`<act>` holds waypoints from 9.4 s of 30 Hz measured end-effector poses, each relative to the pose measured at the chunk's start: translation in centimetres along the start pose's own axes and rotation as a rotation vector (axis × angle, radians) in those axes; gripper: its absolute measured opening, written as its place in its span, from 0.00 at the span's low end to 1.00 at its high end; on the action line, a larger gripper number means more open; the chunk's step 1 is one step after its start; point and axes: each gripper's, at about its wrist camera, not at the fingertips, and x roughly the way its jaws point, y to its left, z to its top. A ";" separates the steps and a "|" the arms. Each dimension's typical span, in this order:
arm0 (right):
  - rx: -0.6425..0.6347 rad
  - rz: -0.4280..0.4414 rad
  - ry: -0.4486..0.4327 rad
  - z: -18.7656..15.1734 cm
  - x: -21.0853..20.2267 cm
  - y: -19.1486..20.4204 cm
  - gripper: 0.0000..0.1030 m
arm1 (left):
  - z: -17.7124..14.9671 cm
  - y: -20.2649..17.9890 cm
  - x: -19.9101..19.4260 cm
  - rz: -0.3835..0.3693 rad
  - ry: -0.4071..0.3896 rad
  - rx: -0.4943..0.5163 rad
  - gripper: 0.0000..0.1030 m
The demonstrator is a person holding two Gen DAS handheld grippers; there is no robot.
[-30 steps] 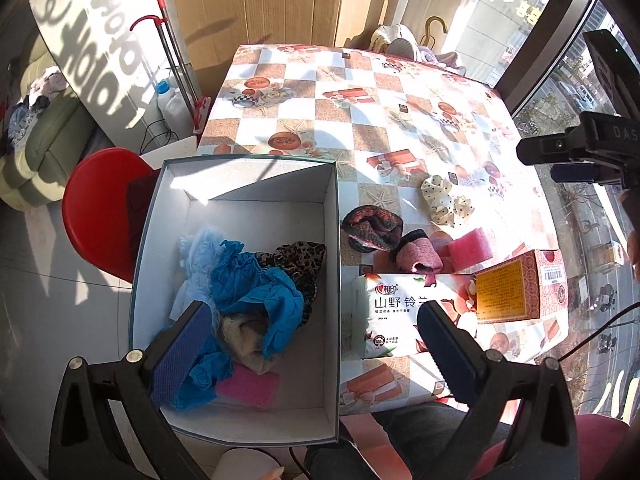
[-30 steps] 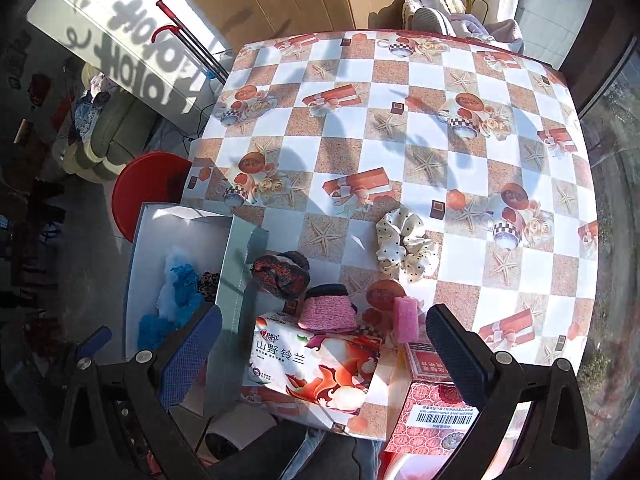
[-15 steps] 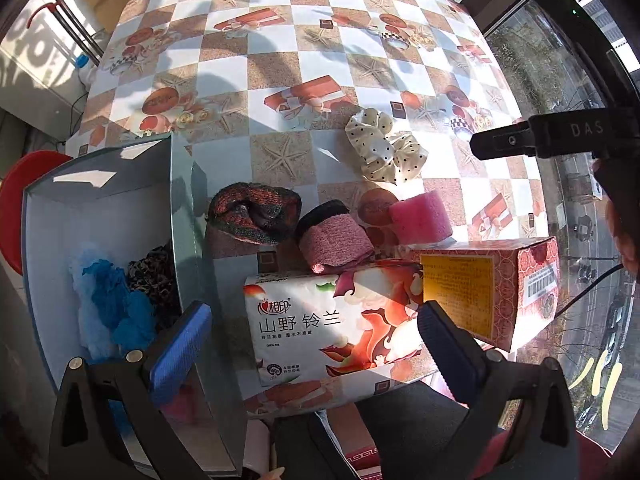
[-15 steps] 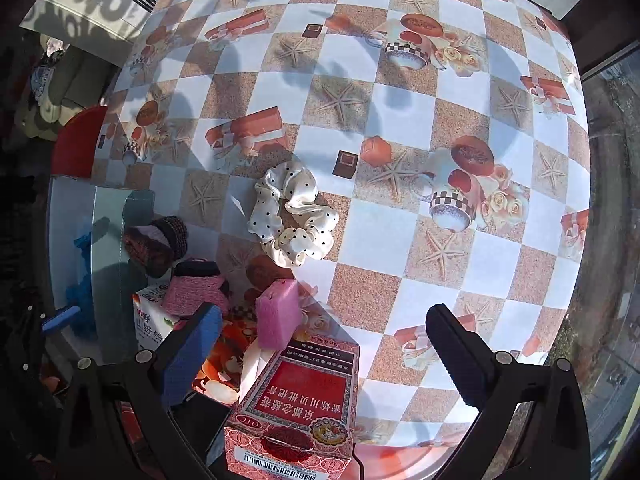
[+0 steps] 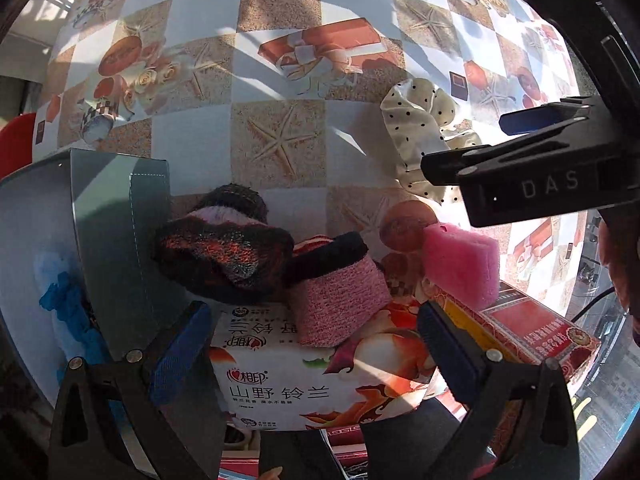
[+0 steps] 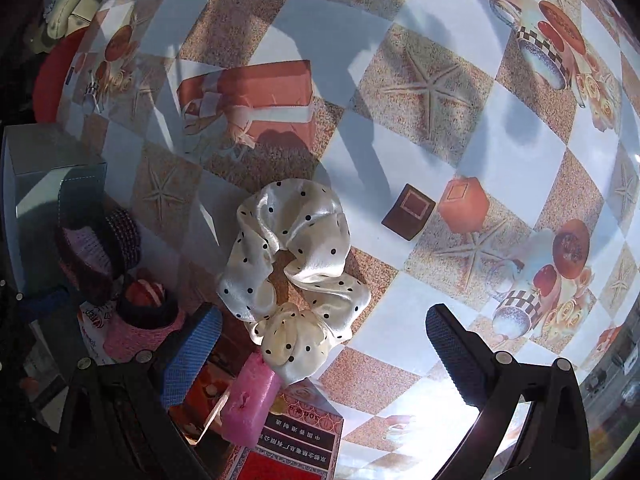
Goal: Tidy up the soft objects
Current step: 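Grasp the dark striped knit hat with left tool while right tool grasps polka-dot scrunchie, then lift and carry the knit hat and scrunchie over the white box, then hold the knit hat and polka-dot scrunchie above the box, then open both tools to drop the knit hat and scrunchie into the box, then move both tools from the box over the table toward the pink items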
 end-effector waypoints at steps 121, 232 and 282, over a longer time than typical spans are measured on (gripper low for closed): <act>-0.325 0.138 -0.401 -10.6 -11.2 36.1 0.26 | -27.8 19.7 -12.0 0.155 -0.635 -0.303 0.39; -0.214 0.180 -0.367 -7.2 -11.1 31.4 0.26 | -23.3 21.7 -8.7 0.087 -0.500 -0.401 0.39; -0.094 0.233 -0.332 -5.4 -14.0 22.6 1.00 | -20.3 19.8 -11.1 -0.024 -0.552 -0.458 1.00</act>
